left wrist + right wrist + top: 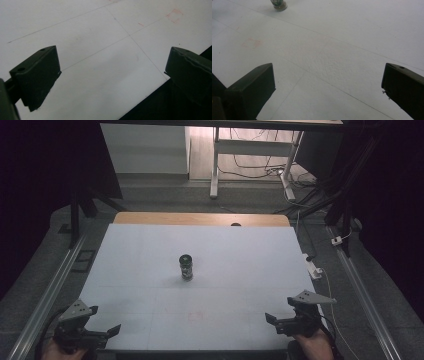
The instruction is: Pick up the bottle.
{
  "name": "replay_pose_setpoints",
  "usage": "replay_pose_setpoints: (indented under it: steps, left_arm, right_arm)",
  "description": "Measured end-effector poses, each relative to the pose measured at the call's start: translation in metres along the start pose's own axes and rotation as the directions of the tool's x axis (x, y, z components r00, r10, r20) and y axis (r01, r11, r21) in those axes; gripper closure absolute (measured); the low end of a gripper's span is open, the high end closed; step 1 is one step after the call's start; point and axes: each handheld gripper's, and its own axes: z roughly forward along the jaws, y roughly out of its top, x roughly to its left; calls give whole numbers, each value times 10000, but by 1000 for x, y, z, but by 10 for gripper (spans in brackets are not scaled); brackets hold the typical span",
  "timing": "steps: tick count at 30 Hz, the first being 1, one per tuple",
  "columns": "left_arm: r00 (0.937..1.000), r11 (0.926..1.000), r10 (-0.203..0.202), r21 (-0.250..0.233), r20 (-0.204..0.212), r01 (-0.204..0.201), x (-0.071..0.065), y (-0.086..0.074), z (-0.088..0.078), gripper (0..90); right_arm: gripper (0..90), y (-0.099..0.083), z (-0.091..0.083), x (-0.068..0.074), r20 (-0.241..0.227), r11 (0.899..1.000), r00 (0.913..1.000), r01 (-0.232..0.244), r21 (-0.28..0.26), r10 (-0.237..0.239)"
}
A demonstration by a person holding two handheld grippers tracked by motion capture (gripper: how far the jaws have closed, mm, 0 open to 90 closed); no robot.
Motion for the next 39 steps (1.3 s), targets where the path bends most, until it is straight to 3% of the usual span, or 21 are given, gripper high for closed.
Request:
replay_pose_setpoints:
  steps: [6,23,32,39]
  left_arm:
    - [9998,10000,-21,-39,211,22,1,-1,-1,0]
    - [10000,10000,-23,-63,35,23,0,-1,-1,0]
    - [9986,9985,-146,-524,505,173,-1,3,-7,0]
    - [9991,9978,135,-662,410,-107,-3,7,-5,0]
  right_arm:
    - [0,1,1,1,-143,9999,9999,88,63,-87]
    - [0,1,2,0,-289,9998,9996,71,209,-65]
    - [0,1,3,0,-344,9996,9994,74,281,-64]
    - [0,1,4,0,-375,9993,9992,151,346,-138]
